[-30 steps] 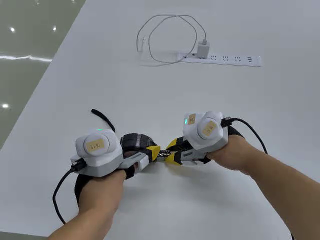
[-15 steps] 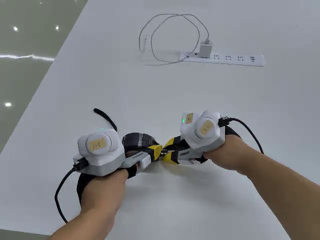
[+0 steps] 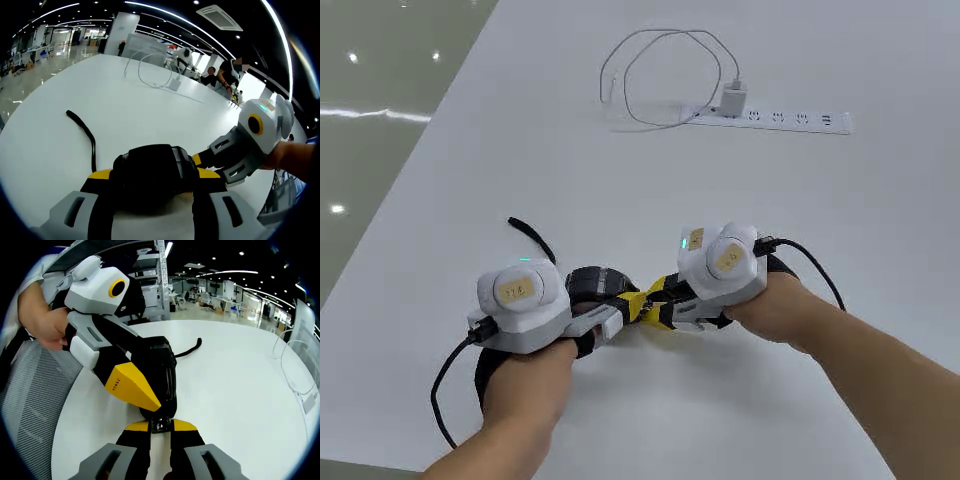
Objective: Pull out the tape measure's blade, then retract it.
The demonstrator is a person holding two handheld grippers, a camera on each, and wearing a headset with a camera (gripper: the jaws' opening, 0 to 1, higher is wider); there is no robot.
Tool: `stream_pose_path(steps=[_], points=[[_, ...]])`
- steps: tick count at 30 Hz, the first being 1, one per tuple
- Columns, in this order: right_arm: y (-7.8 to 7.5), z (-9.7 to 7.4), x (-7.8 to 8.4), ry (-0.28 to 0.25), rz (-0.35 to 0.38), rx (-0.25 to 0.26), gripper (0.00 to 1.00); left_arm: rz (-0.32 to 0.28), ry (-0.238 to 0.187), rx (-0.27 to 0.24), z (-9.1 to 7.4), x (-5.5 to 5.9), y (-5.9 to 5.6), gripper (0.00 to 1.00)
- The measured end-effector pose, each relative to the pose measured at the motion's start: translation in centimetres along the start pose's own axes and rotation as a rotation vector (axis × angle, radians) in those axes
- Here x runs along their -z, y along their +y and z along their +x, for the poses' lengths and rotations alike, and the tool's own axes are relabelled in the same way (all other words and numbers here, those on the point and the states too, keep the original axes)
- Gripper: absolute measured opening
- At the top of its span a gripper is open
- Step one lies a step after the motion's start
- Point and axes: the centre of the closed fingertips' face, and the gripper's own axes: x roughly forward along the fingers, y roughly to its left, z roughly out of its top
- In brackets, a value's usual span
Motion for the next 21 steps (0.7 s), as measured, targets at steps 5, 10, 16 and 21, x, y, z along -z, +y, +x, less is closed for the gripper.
stream_pose_path(steps=[5,10,16,21], points=[[0.0,0.01,-0.01,0.004,0.005,0.004,0.11,-0.007,-0.005,0.0,-0.01,-0.05,0.04,0.6],[0.02,0.01,0.02,0.006,0.006,0.008,0.11,0.002,-0.011,-0.006,0.0,-0.09,0.0,0.6],[0.01,0.02,0.03,0.011,0.011,0.013,0.12,0.005,-0.011,-0.004,-0.01,-0.11,-0.07,0.61],[0.17,-0.05,0.08,0.012,0.025,0.007,0.16,0.0,-0.011,-0.001,0.03,-0.08,-0.11,0.62]])
